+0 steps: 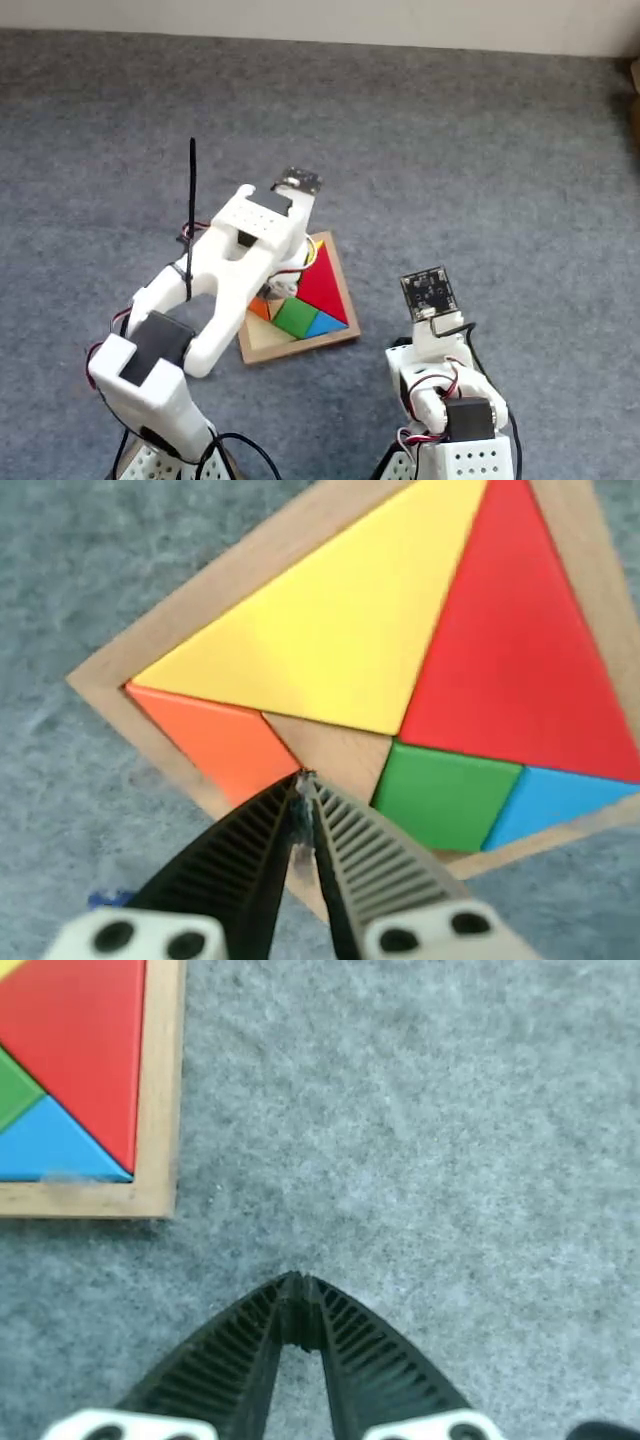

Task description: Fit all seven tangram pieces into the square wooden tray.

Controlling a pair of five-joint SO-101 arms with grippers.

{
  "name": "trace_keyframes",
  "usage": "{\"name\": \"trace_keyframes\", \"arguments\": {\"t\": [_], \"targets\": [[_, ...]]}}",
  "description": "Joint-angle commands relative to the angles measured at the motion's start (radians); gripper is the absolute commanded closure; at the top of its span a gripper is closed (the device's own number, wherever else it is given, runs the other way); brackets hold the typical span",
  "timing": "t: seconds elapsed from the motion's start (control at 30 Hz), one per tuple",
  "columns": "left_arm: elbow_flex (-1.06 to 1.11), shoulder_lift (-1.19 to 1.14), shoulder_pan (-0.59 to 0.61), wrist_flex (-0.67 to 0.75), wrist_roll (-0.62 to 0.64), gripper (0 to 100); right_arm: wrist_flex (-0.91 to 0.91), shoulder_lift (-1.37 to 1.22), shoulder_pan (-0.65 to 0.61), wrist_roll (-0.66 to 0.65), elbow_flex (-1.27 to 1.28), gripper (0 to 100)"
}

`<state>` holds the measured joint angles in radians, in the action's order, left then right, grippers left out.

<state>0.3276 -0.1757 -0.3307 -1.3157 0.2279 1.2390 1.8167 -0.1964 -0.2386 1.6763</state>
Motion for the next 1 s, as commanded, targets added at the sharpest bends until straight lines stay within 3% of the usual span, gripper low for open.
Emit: {"name": "trace_keyframes", "arguments": {"t": [0.0, 0.23, 0.47, 0.6, 0.97], "targets": [[-0.053, 0.097, -0.013, -0.04, -0.008, 99, 0.005, 0.004, 0.012, 0.0, 0.128, 99.1], [-0.044, 0.329, 0.056, -0.157, -0.049, 99, 0.005, 0.004, 0.012, 0.0, 0.128, 99.1], [-0.042, 0.463, 0.295, -0.285, -0.186, 98, 0.005, 0.004, 0.012, 0.0, 0.128, 99.1], [-0.027, 0.466, 0.364, -0.373, -0.252, 98, 0.005, 0.004, 0.012, 0.0, 0.128, 99.1], [0.189, 0.476, 0.452, -0.359, -0.535, 99, 0.005, 0.004, 0.012, 0.0, 0.128, 99.1]]}}
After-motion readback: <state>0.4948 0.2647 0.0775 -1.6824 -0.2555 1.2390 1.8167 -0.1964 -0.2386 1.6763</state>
